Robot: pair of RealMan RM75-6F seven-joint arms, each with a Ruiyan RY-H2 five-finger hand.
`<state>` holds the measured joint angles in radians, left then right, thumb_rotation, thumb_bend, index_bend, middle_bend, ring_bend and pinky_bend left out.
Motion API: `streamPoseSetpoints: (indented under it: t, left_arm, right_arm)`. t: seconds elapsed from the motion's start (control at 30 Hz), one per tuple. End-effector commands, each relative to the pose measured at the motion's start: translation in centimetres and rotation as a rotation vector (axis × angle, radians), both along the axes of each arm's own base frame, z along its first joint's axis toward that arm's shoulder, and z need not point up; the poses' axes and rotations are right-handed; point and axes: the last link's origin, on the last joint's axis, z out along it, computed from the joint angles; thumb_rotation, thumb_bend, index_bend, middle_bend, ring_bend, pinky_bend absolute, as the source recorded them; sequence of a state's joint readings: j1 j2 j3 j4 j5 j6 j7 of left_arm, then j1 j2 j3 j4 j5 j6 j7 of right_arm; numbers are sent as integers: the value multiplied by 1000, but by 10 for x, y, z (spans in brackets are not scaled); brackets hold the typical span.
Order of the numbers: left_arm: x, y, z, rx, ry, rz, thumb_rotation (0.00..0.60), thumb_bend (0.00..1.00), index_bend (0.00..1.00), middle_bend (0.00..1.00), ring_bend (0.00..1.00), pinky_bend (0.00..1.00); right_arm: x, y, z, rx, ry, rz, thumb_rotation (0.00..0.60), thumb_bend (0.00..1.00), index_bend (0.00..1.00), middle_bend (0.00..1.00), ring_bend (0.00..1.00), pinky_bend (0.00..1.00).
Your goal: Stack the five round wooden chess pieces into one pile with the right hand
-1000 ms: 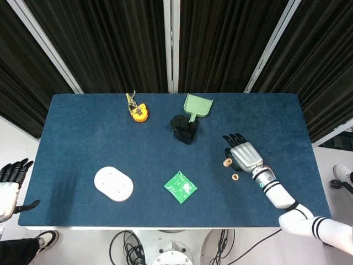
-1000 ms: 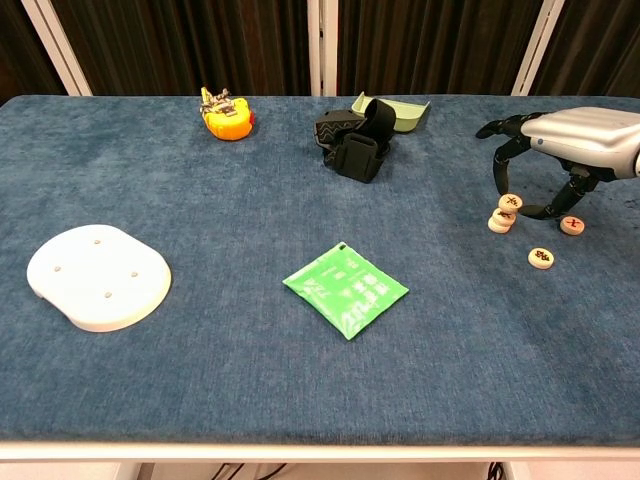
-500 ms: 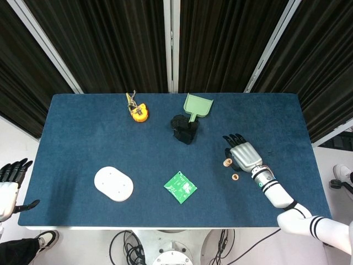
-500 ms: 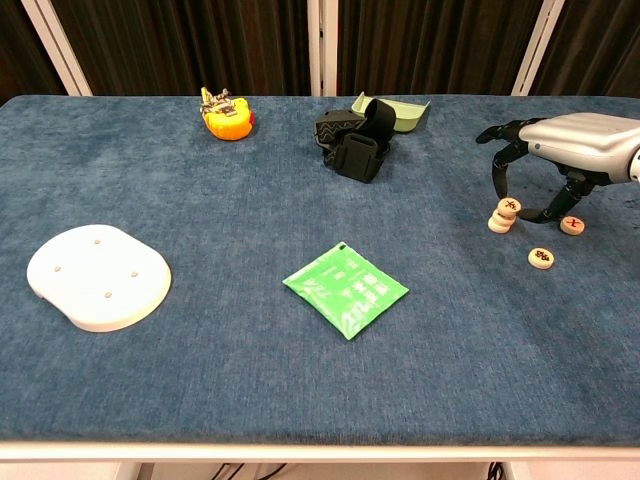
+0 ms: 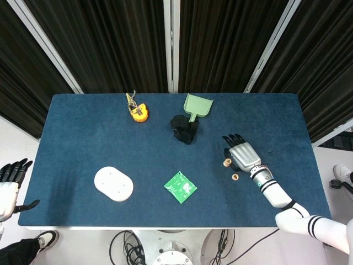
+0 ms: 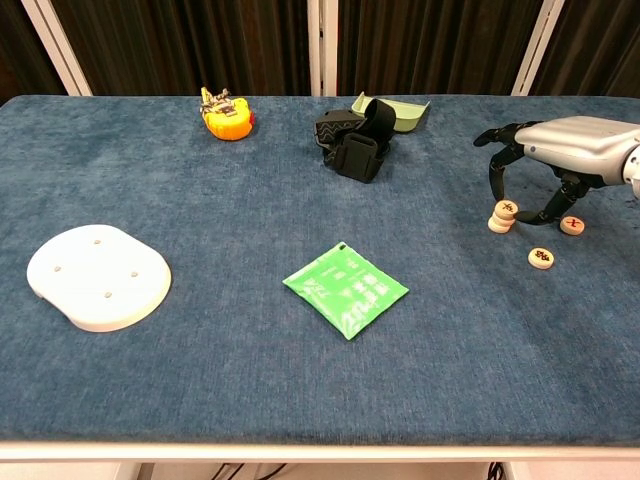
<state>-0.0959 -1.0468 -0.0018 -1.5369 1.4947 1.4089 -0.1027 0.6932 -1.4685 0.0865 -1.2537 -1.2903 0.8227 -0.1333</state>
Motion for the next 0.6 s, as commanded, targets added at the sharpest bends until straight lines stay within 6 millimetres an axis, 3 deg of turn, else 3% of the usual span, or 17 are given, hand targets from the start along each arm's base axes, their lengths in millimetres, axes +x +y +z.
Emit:
streamPoseSetpoints:
  t: [0.03, 0.6]
  left_arm:
    - [0, 0, 0, 0, 0, -2, 600, 70, 0, 0, 0, 0]
    - [0, 0, 1, 0, -1, -3, 600, 70, 0, 0, 0, 0]
  right_arm:
    - [0, 0, 0, 0, -1, 2, 600, 282, 474, 48, 0, 0]
    - [1, 2, 3, -1, -9, 2, 600, 271, 386, 39, 0, 0]
